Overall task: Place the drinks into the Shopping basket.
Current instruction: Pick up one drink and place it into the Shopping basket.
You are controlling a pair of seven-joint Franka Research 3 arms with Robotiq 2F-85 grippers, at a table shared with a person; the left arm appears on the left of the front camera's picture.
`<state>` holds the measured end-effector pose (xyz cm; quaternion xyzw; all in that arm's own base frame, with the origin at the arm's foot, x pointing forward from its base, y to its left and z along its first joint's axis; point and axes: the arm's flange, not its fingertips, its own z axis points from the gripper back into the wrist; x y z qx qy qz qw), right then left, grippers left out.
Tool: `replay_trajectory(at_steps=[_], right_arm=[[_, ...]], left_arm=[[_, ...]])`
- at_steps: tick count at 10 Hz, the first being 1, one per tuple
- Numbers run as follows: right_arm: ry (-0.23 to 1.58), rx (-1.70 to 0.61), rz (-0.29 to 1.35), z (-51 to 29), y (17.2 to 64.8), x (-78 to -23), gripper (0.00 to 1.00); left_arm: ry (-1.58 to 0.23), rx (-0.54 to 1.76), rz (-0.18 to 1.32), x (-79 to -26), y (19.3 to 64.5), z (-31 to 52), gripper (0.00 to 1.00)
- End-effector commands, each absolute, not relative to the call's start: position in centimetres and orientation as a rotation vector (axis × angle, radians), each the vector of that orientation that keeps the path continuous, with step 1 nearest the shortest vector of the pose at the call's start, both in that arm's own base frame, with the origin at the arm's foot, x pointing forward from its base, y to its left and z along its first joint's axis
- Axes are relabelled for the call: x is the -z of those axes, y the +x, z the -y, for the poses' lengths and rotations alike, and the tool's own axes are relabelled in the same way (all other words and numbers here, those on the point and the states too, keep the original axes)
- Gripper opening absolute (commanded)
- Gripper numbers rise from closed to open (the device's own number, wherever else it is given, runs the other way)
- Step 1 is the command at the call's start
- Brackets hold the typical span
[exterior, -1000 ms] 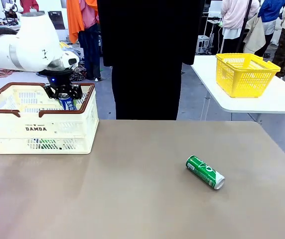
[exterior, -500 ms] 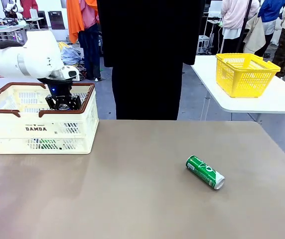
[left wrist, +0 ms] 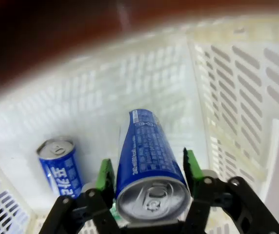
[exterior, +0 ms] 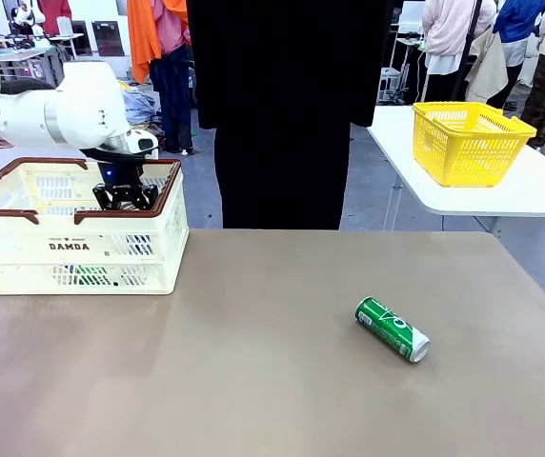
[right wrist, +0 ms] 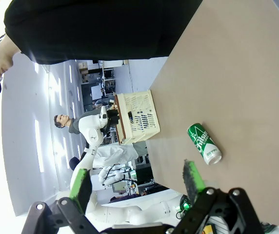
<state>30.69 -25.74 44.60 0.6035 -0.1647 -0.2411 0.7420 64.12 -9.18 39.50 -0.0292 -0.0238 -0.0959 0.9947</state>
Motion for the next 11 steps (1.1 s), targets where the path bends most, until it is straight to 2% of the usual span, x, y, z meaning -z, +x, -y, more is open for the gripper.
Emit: replay_trajectory(at_steps=[1,5,6,9,11], right_arm=[[1.322,0.524,0.369,25.6,30.6,-44.7,1.00],[1.322,0.524,0.369,25.6,30.6,-44.7,1.00],[1.322,0.524,0.369,25.6,30.6,-44.7,1.00],[1.322,0.524,0.369,25.6,30.6,-44.7,1.00],[1.322,0.524,0.369,25.6,30.6,-44.7,1.00]], left_arm=[[-0.047,0.172,0.060,-40.4,64.4,8.8,1.00],[-0.038,0.165,0.084,-41.2,64.0,8.6,1.00],[-0.050,0.163,0.114,-42.8,63.2,8.1,1.00],[-0.193,0.154,0.215,-52.7,58.6,5.6,1.00],[-0.401,0.151,0.247,-60.3,54.9,2.5,1.00]])
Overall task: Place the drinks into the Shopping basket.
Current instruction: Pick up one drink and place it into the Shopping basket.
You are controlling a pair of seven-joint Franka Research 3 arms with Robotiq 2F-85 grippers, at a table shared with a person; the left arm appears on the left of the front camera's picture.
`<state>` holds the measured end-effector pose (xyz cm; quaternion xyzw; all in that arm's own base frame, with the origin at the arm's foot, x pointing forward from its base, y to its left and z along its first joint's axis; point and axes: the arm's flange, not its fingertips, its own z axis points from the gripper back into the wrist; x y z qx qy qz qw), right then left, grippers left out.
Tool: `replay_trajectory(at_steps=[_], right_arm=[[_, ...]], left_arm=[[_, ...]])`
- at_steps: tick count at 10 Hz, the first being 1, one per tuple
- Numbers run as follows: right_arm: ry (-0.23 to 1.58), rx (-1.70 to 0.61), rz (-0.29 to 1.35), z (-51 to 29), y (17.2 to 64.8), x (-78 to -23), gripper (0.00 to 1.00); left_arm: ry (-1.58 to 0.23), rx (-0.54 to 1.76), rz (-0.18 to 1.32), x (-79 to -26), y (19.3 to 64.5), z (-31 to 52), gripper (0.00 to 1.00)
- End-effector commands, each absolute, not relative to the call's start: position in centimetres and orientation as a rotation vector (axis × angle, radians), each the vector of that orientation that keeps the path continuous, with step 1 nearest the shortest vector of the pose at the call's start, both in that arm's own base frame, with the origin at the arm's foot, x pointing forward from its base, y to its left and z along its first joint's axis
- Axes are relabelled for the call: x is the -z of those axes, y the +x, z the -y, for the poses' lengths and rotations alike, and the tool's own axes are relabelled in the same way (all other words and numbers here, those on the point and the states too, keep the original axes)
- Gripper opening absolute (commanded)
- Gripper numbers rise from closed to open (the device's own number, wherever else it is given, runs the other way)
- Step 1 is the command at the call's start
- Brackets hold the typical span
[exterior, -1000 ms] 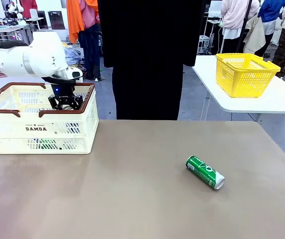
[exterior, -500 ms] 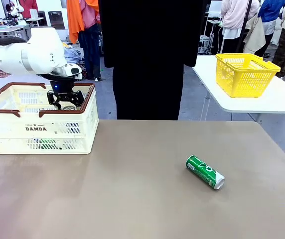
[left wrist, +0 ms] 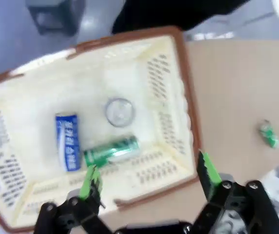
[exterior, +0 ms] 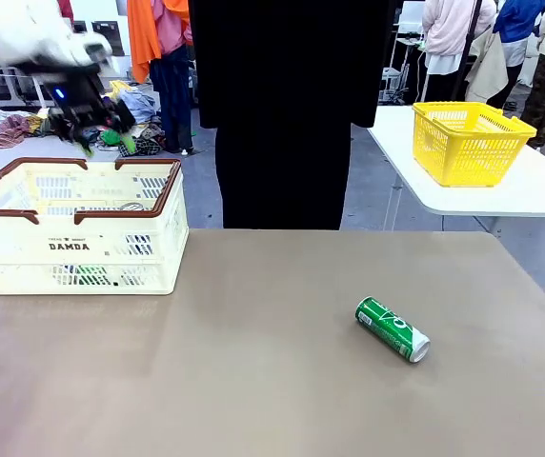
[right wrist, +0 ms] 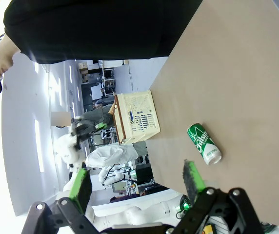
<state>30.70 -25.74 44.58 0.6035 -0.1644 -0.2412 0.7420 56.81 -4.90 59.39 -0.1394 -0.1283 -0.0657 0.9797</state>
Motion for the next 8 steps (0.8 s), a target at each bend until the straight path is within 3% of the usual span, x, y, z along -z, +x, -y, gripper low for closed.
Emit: replay_trajectory(at_steps=[1,3,8], right_arm=[[1.322,0.524,0.369,25.6,30.6,-44.7,1.00],[1.322,0.524,0.369,25.6,30.6,-44.7,1.00],[1.322,0.524,0.369,25.6,30.6,-44.7,1.00]], left_arm=[[-0.556,0.171,0.267,-62.6,52.9,0.5,1.00],[-0.909,0.264,0.278,-62.9,47.8,-4.0,1.00],[-1.384,0.278,0.232,-52.2,38.0,-15.1,1.00]])
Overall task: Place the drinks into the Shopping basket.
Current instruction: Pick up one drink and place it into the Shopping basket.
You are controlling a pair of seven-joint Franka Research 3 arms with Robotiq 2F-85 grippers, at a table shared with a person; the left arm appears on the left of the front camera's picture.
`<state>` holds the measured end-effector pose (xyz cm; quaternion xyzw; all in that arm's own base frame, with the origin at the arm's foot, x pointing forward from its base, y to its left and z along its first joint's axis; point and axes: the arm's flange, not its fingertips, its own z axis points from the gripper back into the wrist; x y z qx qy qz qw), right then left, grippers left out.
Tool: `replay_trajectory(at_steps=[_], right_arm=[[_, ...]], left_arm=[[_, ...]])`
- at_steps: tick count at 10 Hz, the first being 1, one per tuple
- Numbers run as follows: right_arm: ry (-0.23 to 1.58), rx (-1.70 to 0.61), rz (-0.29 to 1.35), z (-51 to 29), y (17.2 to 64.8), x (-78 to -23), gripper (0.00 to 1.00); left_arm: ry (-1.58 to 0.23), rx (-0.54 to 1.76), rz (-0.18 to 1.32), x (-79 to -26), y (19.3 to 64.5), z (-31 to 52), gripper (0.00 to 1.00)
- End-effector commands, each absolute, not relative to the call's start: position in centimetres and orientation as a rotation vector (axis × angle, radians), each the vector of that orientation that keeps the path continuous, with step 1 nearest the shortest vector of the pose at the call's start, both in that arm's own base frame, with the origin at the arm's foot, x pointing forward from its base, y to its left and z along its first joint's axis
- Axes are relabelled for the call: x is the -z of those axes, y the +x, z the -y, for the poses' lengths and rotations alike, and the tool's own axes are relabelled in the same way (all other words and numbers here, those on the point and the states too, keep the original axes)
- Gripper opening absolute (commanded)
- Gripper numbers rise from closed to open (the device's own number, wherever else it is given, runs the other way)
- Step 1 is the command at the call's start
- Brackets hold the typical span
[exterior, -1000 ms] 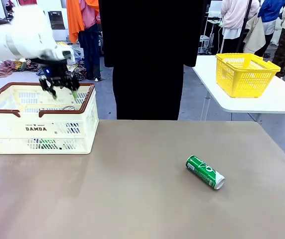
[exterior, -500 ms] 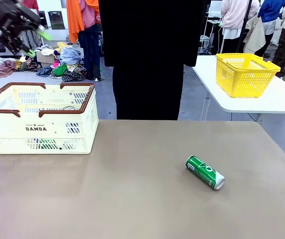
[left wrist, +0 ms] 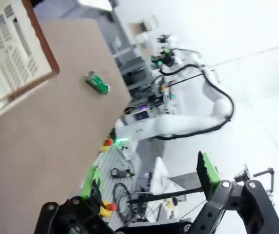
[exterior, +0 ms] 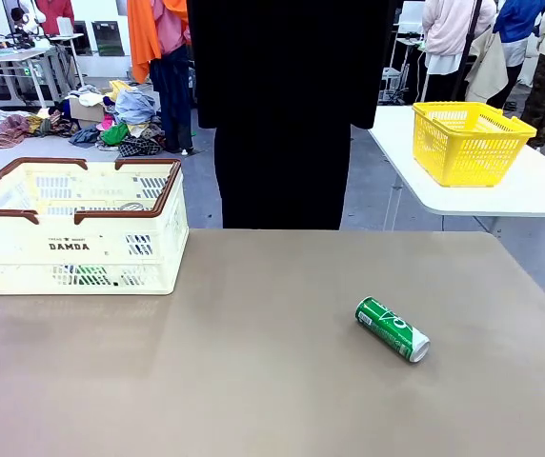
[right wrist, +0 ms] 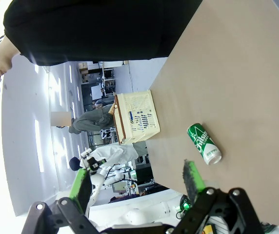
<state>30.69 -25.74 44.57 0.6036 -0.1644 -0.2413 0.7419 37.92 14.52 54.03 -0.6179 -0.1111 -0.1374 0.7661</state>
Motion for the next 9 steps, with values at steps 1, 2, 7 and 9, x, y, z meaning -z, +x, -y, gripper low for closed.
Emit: replay_trajectory(at_steps=[1,2,7,9], right_arm=[[1.322,0.524,0.369,25.6,30.6,-44.7,1.00],[1.322,0.524,0.369,25.6,30.6,-44.7,1.00],[1.322,0.524,0.369,25.6,30.6,-44.7,1.00],[1.322,0.524,0.369,25.6,30.6,-44.7,1.00]], left_arm=[[-1.399,0.241,0.222,-48.8,36.7,-15.7,1.00],[-1.433,0.238,0.193,-45.5,35.8,-16.3,1.00],[-1.447,0.200,0.195,-44.2,35.1,-17.0,1.00],[-1.447,0.200,0.195,-44.2,35.1,-17.0,1.00]])
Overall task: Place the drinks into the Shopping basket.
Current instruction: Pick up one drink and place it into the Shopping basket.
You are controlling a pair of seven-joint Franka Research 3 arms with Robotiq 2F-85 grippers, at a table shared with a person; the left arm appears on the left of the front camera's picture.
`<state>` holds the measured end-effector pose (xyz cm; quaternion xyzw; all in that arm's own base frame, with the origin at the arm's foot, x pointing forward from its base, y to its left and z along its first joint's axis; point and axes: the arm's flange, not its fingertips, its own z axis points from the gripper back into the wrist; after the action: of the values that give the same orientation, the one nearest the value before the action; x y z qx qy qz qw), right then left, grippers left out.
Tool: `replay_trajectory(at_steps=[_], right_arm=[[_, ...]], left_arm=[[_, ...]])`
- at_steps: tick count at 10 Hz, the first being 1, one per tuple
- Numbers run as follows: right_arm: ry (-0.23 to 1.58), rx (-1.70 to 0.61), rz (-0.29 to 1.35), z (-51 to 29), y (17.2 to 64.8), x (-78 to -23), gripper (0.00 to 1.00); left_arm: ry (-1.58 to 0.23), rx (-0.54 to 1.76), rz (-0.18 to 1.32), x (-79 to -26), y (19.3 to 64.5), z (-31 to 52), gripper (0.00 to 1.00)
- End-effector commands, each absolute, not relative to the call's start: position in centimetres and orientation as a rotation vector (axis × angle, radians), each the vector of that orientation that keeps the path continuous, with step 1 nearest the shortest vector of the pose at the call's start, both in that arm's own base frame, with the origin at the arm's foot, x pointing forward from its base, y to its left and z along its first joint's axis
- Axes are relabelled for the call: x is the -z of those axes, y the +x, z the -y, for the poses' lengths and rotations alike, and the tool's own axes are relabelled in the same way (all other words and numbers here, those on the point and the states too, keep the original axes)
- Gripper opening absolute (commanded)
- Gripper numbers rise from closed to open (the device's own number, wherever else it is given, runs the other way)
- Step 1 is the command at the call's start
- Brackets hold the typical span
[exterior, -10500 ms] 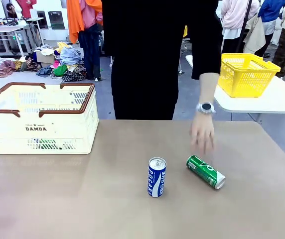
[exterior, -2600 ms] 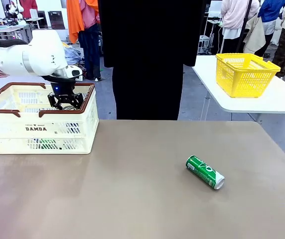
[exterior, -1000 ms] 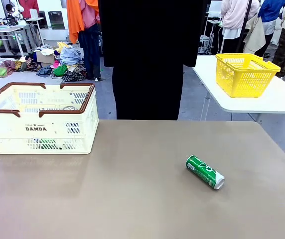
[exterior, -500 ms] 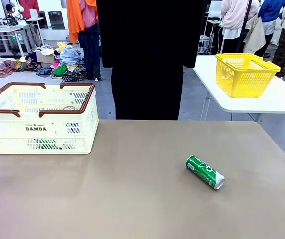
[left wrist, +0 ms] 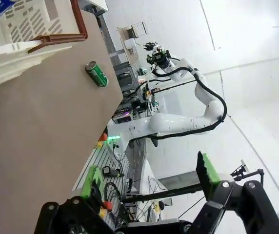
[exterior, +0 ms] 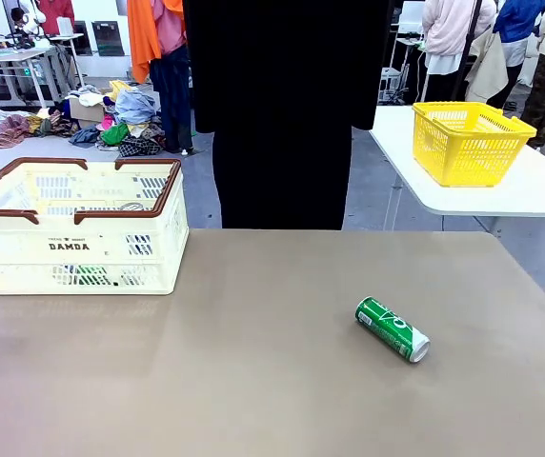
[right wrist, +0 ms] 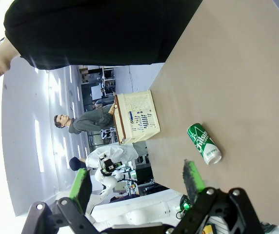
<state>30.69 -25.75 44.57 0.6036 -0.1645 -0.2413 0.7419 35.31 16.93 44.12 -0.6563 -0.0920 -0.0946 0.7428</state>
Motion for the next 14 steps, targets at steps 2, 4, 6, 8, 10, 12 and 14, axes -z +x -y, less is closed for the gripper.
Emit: replay_trajectory(at_steps=[2,4,6,8,10,12,14], right_arm=[[1.322,0.524,0.369,25.6,30.6,-44.7,1.00],[1.322,0.524,0.369,25.6,30.6,-44.7,1.00],[1.322,0.524,0.369,25.6,30.6,-44.7,1.00],[1.322,0.524,0.369,25.6,30.6,-44.7,1.00],[1.322,0.524,0.369,25.6,30.6,-44.7,1.00],[1.191,0.488,0.249,24.2,32.3,-47.2,1.00],[1.061,0.266,0.061,16.6,39.1,-50.2,1.00]], left_arm=[[-1.447,0.200,0.195,-44.2,35.1,-17.0,1.00],[-1.447,0.200,0.195,-44.2,35.1,-17.0,1.00],[-1.447,0.200,0.195,-44.2,35.1,-17.0,1.00],[-1.447,0.200,0.195,-44.2,35.1,-17.0,1.00],[-1.447,0.200,0.195,-44.2,35.1,-17.0,1.00],[-1.447,0.200,0.195,-44.2,35.1,-17.0,1.00],[-1.447,0.200,0.195,-44.2,35.1,-17.0,1.00]])
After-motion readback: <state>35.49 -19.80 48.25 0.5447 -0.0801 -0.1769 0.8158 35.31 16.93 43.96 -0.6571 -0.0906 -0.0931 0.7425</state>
